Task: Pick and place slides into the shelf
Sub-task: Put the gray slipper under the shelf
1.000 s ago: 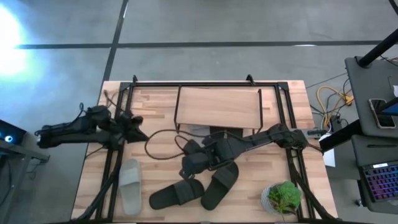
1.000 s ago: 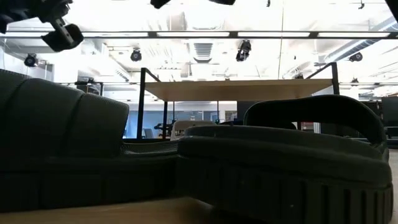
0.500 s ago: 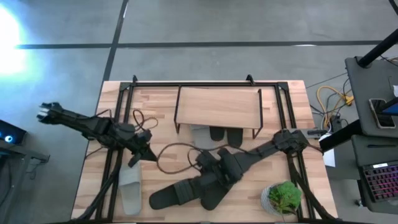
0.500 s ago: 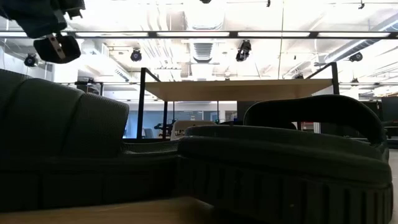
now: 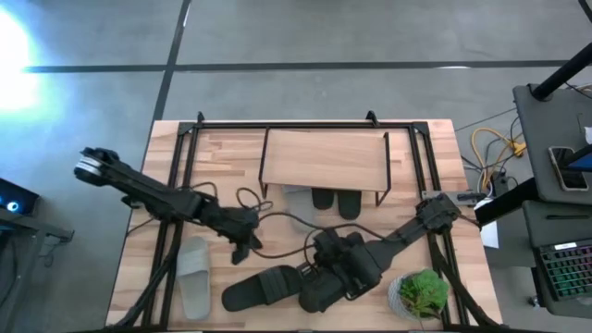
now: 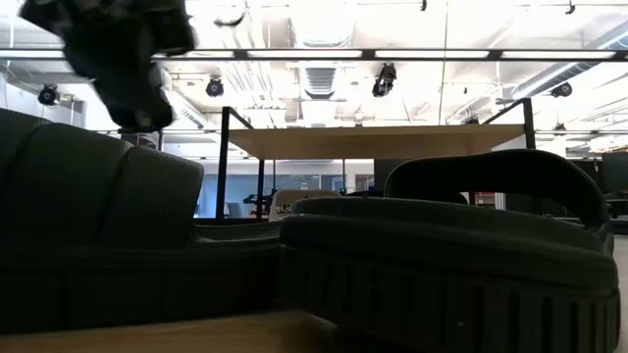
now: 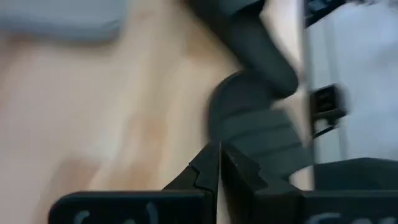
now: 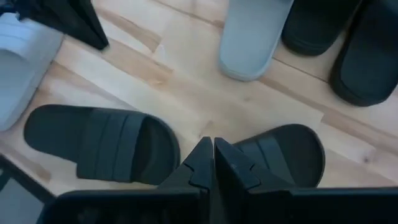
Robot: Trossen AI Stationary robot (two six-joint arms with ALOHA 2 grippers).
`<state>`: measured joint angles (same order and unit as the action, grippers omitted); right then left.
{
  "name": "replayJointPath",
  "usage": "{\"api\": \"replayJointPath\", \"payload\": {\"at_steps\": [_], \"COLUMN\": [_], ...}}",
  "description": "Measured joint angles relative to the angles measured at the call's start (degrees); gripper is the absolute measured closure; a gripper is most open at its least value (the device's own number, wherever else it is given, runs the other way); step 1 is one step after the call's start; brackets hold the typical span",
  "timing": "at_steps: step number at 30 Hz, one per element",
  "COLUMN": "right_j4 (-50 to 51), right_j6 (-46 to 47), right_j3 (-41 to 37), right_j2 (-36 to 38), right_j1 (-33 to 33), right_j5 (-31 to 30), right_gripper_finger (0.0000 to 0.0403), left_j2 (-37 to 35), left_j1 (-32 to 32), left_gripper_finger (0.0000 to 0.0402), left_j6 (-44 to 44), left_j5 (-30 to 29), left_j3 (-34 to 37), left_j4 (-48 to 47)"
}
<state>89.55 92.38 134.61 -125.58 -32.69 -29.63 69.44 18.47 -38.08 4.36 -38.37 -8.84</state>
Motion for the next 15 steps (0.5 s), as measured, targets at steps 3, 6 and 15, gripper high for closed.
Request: {"api": "replayJointPath", "payload": {"at_steps": [3, 6, 15], "right_j4": [0.07, 0.45, 0.43], "right_j6": [0.49, 3.01, 16.45], "right_j3": [-0.02, -0.04, -1.86], "right_j2": [0.09, 0.16, 0.2], "right_j1": [-1.37, -3.36, -10.92], "right_j5": [-0.01, -0.06, -5.47], "right_gripper_finger": [0.0394, 0.0394, 0.0394], "left_j2": [4.36, 7.58, 12.83], "left_j1": [-1.67, -5.6, -12.49], "left_gripper_finger": [0.0402, 0.0402, 0.0402], "left_j6": [-2.04, -6.48, -10.07], "left_j5": [-1.43, -7.31, -12.92], "left_j3": [-1.28, -1.73, -3.56], "left_j4": [3.95, 2.91, 1.72]}}
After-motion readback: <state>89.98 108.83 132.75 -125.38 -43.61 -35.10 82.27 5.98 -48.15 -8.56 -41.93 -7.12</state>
